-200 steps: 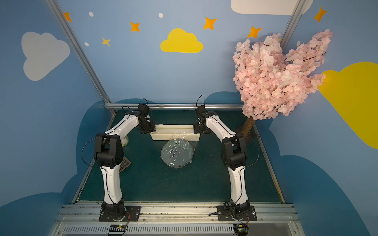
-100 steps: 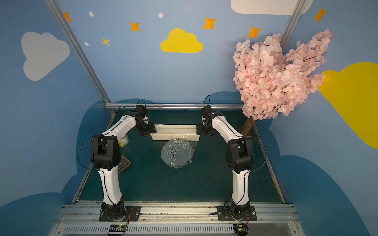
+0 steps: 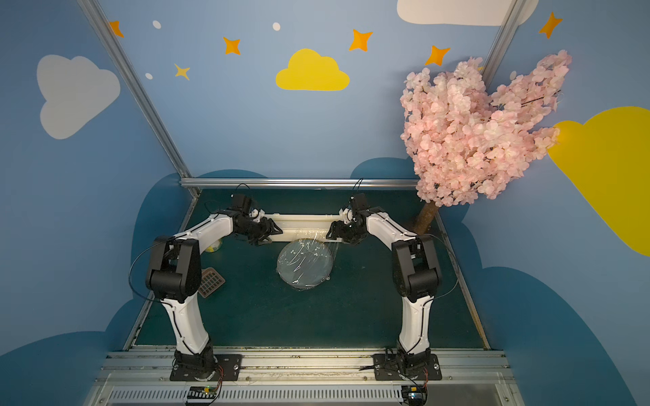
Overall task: Wrap the plate with plastic wrap
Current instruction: Move the plastic wrap cutting box to the center of the board, then cover the plate with plastic wrap.
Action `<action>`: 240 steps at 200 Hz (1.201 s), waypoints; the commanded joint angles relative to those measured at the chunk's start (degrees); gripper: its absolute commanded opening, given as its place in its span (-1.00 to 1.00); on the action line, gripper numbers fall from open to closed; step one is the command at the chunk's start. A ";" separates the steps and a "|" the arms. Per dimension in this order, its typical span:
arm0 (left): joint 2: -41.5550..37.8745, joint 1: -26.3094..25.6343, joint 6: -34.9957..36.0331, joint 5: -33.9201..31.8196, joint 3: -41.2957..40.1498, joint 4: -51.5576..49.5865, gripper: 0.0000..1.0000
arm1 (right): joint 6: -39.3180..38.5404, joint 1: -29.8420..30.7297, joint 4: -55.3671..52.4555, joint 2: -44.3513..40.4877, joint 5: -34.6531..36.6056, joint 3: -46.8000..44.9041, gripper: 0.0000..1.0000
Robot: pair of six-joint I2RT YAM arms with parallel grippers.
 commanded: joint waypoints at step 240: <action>17.62 -9.66 19.19 -10.21 31.03 -18.63 -0.21 | 1.49 -4.38 11.56 -7.66 -2.81 -15.84 0.33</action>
